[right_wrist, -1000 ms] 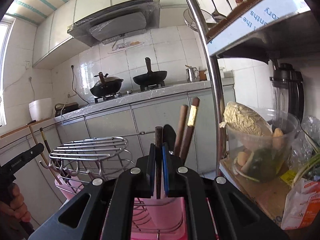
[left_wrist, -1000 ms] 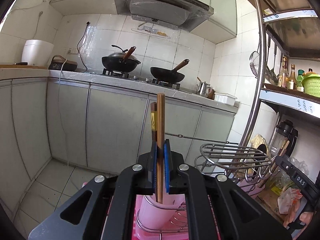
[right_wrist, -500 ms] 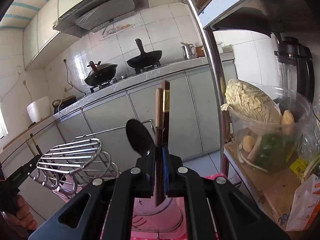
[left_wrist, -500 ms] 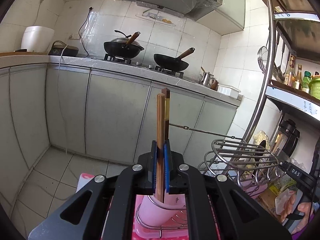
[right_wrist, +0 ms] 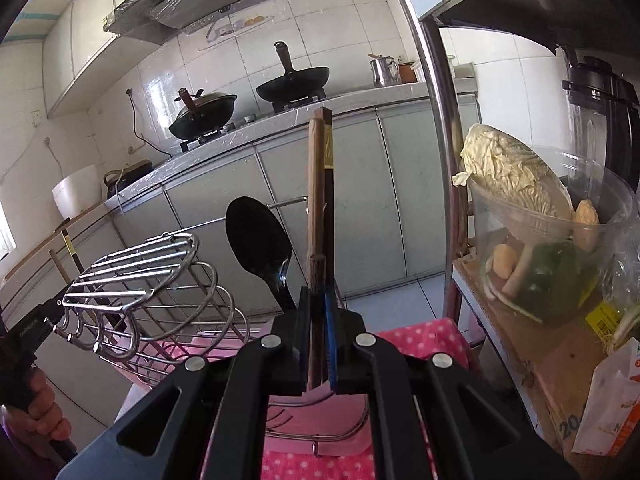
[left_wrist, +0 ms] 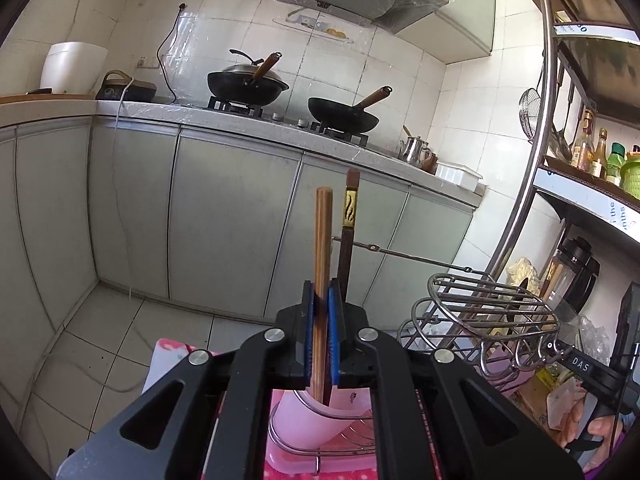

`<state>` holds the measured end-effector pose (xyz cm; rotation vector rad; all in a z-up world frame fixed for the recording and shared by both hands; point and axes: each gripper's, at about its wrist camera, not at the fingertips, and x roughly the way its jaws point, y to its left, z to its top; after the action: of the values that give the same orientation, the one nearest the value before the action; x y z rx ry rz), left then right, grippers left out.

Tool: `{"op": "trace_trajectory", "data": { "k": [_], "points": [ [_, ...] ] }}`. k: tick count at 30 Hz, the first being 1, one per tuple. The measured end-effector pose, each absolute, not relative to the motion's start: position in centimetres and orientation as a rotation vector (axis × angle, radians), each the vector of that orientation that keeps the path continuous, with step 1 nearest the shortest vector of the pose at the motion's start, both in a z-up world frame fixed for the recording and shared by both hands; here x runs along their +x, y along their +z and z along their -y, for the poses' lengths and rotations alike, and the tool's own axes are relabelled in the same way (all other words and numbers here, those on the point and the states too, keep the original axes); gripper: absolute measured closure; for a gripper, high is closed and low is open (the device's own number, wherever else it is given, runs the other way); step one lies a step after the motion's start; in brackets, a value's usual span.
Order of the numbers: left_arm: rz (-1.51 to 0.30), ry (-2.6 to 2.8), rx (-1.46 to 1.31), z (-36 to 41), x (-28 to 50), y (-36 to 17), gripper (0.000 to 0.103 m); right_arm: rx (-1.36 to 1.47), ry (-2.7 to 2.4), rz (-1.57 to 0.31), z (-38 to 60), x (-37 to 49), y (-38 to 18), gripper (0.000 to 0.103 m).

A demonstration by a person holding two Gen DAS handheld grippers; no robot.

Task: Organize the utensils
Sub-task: 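Lower the dark chopstick into the pink cup with the right tool while the left lowers the wooden one, then open both tools and pull them back from the pink cup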

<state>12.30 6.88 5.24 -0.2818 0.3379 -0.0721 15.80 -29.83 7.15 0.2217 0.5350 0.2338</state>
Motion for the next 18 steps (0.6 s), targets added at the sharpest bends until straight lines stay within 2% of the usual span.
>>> {"op": "trace_trajectory", "data": {
  "k": [5, 6, 8, 10, 12, 18],
  "points": [
    [-0.353, -0.072, -0.331, -7.6, 12.0, 5.2, 0.096, 0.213, 0.239, -0.551, 29.8, 15.5, 7.4, 0.095],
    [-0.356, -0.07, -0.332, -7.6, 12.0, 5.3, 0.095, 0.216, 0.244, -0.547, 29.8, 15.3, 7.6, 0.093],
    [-0.36, -0.066, -0.323, -7.5, 11.8, 5.4, 0.089, 0.215, 0.25, -0.544, 29.7, 15.1, 7.9, 0.09],
    [-0.36, -0.06, -0.317, -7.4, 11.5, 5.7, 0.072, 0.218, 0.252, -0.534, 29.8, 14.7, 8.2, 0.075],
    [-0.349, -0.066, -0.313, -7.3, 11.0, 6.0, 0.064, 0.223, 0.251, -0.521, 30.0, 14.3, 8.5, 0.067],
    [-0.337, -0.072, -0.286, -6.7, 10.1, 7.3, 0.056, 0.227, 0.269, -0.505, 30.3, 13.1, 9.6, 0.064]
  ]
}}
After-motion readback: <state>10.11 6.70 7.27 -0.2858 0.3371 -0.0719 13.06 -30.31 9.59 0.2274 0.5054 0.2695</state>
